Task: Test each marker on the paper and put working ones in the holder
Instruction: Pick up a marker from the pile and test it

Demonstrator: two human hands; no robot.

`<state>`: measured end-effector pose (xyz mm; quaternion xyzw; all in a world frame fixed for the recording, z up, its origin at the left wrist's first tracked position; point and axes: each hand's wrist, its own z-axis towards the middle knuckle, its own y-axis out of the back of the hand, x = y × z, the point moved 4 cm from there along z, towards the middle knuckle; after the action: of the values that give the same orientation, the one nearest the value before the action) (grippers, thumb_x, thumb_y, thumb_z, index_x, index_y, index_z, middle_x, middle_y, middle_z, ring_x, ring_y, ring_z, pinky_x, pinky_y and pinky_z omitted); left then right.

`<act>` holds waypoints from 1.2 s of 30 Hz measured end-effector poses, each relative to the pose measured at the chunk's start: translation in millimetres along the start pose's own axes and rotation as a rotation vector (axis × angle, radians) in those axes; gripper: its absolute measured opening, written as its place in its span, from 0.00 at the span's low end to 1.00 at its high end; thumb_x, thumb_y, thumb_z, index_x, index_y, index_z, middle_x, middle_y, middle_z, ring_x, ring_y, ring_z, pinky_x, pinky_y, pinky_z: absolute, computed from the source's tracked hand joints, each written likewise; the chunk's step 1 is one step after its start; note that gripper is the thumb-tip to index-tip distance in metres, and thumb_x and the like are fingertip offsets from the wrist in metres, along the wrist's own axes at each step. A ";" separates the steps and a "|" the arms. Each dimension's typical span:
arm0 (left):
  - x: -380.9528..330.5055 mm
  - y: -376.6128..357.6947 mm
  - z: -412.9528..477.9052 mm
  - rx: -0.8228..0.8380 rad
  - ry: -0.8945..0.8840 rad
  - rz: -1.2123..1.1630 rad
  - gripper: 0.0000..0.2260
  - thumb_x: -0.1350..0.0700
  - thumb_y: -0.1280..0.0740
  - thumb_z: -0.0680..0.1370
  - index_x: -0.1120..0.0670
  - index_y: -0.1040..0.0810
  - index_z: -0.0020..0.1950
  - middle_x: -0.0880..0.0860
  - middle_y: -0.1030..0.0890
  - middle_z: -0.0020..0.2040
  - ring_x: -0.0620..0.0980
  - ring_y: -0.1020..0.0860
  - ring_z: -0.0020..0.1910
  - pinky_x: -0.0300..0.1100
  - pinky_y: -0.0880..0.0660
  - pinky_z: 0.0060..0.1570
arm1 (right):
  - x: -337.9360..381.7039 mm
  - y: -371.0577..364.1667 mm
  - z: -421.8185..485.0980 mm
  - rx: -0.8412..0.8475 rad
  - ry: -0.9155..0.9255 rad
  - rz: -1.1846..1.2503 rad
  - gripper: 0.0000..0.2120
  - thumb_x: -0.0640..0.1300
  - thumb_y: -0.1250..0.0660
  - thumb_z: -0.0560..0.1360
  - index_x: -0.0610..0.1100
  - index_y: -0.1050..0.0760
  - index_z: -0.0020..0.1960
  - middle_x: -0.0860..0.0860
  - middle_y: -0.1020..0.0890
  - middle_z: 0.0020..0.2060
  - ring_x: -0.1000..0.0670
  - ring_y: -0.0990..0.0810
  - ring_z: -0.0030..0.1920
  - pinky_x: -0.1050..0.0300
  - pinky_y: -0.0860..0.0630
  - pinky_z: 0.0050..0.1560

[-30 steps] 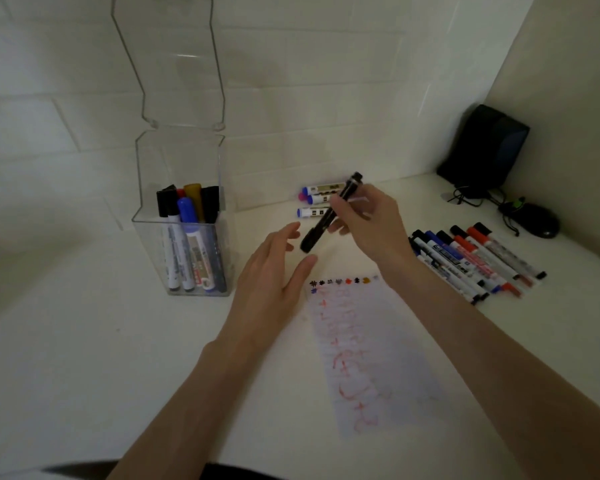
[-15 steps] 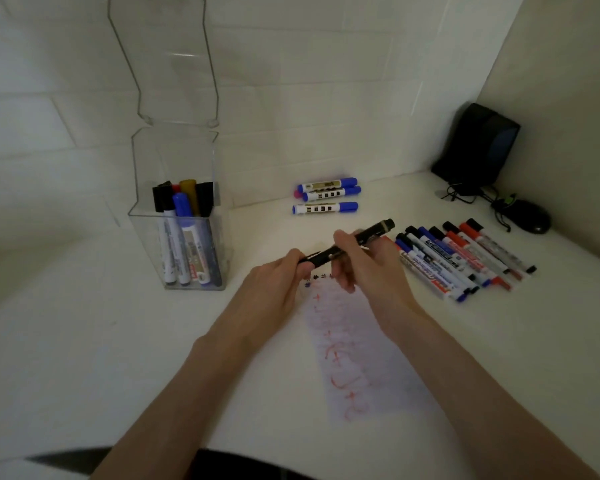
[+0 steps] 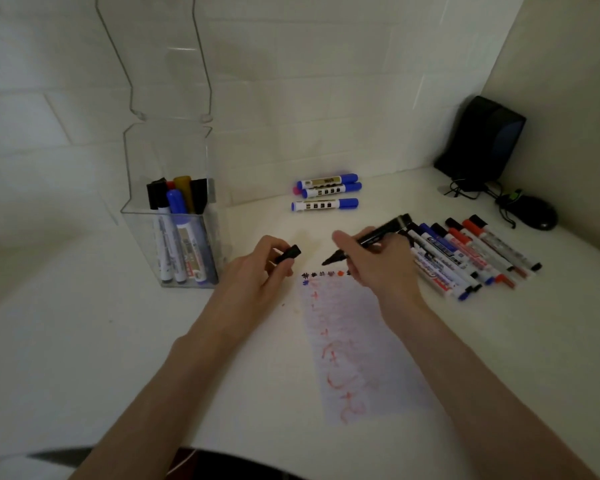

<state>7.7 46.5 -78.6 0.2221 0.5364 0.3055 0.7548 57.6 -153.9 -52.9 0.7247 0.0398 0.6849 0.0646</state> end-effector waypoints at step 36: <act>-0.4 -4.7 -0.8 0.012 -0.029 0.350 0.19 0.28 0.34 0.71 0.39 0.23 0.53 0.41 0.23 0.37 0.39 0.24 0.37 0.39 0.24 0.38 | -23.1 -20.2 5.8 -0.066 0.248 -0.218 0.11 0.41 0.26 0.70 0.40 0.27 0.36 0.51 0.23 0.27 0.58 0.25 0.29 0.62 0.27 0.33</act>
<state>7.8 42.9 -81.7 0.3209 0.4804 0.4257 0.6964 62.7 -137.5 -79.0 0.6237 0.1034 0.7588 0.1569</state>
